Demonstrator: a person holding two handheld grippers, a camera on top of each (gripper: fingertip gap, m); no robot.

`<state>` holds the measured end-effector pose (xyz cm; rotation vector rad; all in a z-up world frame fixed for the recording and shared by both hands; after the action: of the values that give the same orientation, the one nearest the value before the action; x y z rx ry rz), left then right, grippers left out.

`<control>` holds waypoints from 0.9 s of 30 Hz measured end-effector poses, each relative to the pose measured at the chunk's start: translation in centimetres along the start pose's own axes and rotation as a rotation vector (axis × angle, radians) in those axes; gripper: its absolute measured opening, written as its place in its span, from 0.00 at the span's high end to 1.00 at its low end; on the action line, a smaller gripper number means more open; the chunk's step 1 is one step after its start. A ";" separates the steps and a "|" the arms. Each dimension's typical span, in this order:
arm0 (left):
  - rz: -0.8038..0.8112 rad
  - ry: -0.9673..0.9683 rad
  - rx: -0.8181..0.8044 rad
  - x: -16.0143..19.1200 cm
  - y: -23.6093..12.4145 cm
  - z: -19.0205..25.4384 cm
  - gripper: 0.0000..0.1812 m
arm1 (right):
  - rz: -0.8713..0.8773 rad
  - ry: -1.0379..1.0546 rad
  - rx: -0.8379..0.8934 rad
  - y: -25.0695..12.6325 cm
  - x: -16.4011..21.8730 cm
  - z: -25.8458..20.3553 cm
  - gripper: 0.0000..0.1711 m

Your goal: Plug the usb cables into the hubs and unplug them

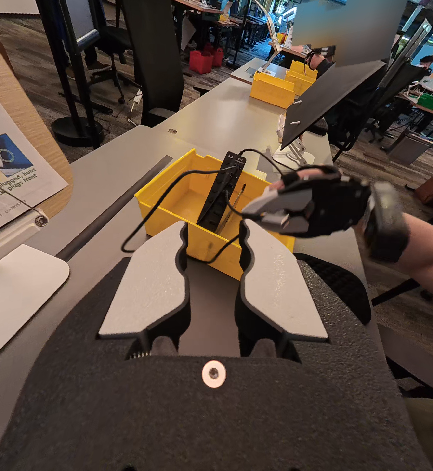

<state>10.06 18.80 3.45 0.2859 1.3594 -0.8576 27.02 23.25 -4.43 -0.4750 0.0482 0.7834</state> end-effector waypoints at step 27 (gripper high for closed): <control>-0.025 0.001 -0.052 2.4 3.9 -2.9 0.82 | 0.070 1.289 -0.290 -4.6 17.7 10.1 0.98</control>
<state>10.54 22.39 -0.55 0.2296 1.3867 -0.8412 41.52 36.57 2.57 -1.1972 1.1616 0.4390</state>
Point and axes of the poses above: each gripper's, where its closed fingertips meet, y out along the fingers, x out of its underside, z = x × y across the jaws, the point moved 5 cm from there along -y, back along the fingers
